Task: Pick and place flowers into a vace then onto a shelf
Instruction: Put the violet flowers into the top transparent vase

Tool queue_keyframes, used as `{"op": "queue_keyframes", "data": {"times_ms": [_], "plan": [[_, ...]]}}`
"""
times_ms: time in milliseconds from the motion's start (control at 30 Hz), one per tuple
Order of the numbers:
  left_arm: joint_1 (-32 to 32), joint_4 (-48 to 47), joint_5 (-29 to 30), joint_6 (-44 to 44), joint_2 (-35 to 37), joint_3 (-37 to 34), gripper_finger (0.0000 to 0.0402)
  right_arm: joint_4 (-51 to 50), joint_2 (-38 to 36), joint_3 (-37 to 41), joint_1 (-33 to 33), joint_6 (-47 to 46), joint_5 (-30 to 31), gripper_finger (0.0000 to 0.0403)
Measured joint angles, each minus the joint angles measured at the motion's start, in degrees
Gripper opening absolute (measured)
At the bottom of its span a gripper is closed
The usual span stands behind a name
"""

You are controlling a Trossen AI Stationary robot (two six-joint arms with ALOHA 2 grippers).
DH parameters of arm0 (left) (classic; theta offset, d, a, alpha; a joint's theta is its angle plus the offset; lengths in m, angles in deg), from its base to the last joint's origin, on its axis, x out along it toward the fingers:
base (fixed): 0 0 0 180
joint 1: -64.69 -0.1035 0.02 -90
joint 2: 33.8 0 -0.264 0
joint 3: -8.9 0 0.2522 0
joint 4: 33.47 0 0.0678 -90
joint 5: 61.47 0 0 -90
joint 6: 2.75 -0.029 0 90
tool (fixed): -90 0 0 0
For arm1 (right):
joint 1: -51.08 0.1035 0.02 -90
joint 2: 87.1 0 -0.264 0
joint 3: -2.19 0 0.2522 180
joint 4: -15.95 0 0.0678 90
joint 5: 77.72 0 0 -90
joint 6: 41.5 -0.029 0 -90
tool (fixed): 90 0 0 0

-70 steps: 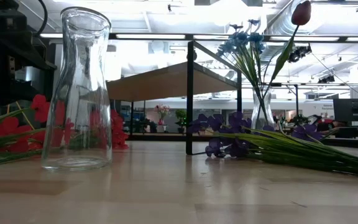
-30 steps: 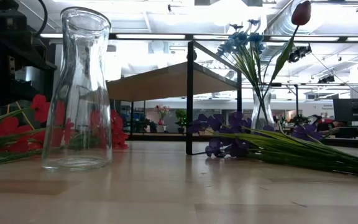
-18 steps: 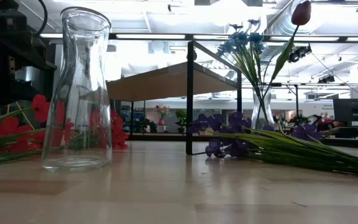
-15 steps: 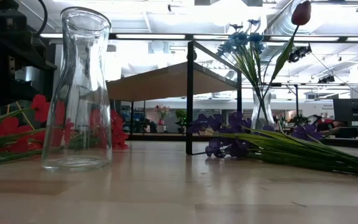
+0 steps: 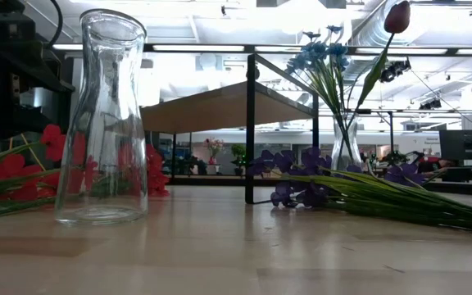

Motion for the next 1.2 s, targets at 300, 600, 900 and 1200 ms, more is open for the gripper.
{"op": "queue_keyframes", "data": {"times_ms": [300,600,900,1200], "plan": [[0.00,0.02,0.00,0.02,0.00,0.00,0.0376,1.88,0.05,-6.39,-6.58,-4.49,-0.35,0.0232],[0.00,0.00,0.00,0.02,0.00,0.00,0.0376,4.33,0.05,-8.29,-11.48,-7.55,-1.00,0.0231],[0.00,0.00,0.00,0.00,-0.01,-0.01,0.0376,6.25,0.03,-8.27,-14.69,-7.70,0.44,0.0231],[0.00,0.00,-0.02,0.02,0.00,0.00,0.0376,16.73,0.00,-8.27,-15.45,-12.00,1.01,0.0231]]}}
